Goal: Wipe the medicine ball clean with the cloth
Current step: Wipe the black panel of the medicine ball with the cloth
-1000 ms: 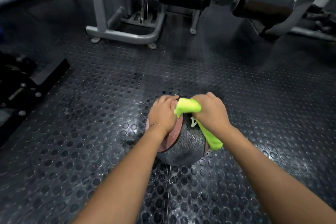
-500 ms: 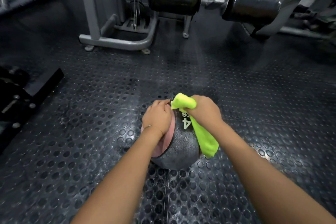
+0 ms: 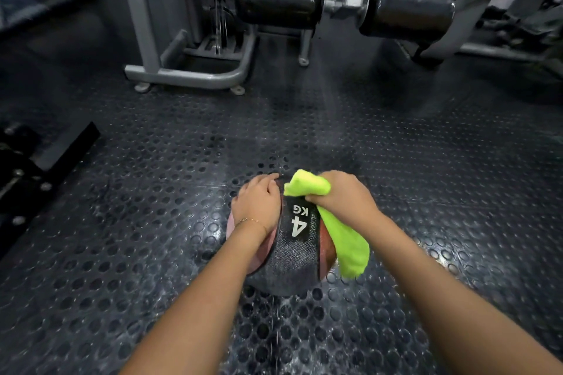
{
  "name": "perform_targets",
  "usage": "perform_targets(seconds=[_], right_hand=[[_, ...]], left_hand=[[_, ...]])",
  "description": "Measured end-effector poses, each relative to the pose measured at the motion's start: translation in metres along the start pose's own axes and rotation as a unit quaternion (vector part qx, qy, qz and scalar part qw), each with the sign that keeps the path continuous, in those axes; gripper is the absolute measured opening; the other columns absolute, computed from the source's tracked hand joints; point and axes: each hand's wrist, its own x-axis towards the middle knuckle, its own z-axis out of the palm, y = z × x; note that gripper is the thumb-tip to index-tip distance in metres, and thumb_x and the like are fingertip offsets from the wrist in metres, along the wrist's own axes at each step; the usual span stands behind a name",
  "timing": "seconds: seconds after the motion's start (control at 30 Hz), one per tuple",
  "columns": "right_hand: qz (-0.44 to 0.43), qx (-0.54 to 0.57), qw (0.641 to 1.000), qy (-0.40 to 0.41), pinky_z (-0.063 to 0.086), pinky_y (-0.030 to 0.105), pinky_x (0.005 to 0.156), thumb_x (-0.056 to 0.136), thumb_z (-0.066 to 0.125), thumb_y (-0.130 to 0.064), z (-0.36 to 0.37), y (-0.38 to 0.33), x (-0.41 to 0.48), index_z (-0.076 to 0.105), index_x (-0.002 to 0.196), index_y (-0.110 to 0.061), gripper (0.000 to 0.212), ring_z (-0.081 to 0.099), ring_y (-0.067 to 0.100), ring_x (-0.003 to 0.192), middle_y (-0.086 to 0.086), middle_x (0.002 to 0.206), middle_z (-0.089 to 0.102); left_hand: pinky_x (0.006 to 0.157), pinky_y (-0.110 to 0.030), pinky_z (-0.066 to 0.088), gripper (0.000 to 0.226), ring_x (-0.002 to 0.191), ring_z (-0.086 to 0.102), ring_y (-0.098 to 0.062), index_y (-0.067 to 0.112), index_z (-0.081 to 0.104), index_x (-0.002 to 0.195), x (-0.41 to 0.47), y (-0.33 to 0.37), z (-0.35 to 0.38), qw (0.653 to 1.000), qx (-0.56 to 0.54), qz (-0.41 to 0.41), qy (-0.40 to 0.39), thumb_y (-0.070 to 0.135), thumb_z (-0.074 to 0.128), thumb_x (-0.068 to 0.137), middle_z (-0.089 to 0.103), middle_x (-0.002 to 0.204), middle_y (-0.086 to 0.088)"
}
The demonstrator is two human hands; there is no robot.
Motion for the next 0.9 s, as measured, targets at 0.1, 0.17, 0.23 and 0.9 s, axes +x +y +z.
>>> perform_targets(seconds=[0.1, 0.17, 0.23, 0.9], right_hand=[[0.049, 0.018, 0.999, 0.002, 0.040, 0.032, 0.070, 0.079, 0.064, -0.038, -0.004, -0.002, 0.015, 0.064, 0.094, -0.016, 0.027, 0.059, 0.032, 0.101, 0.009, 0.103, 0.066], [0.046, 0.029, 0.998, 0.007, 0.039, 0.032, 0.069, 0.081, 0.060, -0.037, -0.002, -0.002, 0.011, 0.063, 0.090, -0.014, 0.025, 0.059, 0.033, 0.099, 0.010, 0.101, 0.066], [0.017, 0.025, 1.000, 0.002, 0.040, 0.032, 0.068, 0.080, 0.061, -0.039, 0.001, 0.002, -0.007, 0.063, 0.085, -0.016, 0.023, 0.060, 0.030, 0.096, 0.007, 0.097, 0.067], [-0.001, 0.057, 0.997, 0.044, 0.040, 0.032, 0.074, 0.083, 0.062, -0.035, 0.004, 0.009, -0.028, 0.064, 0.110, -0.023, 0.030, 0.057, 0.028, 0.104, 0.006, 0.105, 0.063]], left_hand=[[0.108, -0.042, 0.033, 0.039, 0.131, 0.039, -0.018, 0.036, 0.052, 0.130, -0.002, 0.003, 0.002, 1.000, 0.006, 0.004, -0.002, 0.033, 0.028, 0.098, 0.045, 0.142, 0.010], [0.106, -0.042, 0.035, 0.039, 0.130, 0.041, -0.020, 0.036, 0.052, 0.129, -0.002, 0.005, 0.002, 1.000, 0.008, -0.010, 0.005, 0.032, 0.028, 0.098, 0.046, 0.141, 0.009], [0.105, -0.040, 0.037, 0.039, 0.128, 0.043, -0.021, 0.036, 0.054, 0.127, 0.000, 0.003, 0.001, 1.000, 0.007, -0.020, 0.010, 0.031, 0.028, 0.098, 0.047, 0.140, 0.009], [0.118, -0.037, 0.016, 0.042, 0.141, 0.025, -0.015, 0.033, 0.042, 0.138, 0.007, -0.005, 0.004, 0.988, 0.067, 0.141, -0.013, 0.029, 0.022, 0.102, 0.036, 0.149, 0.010]])
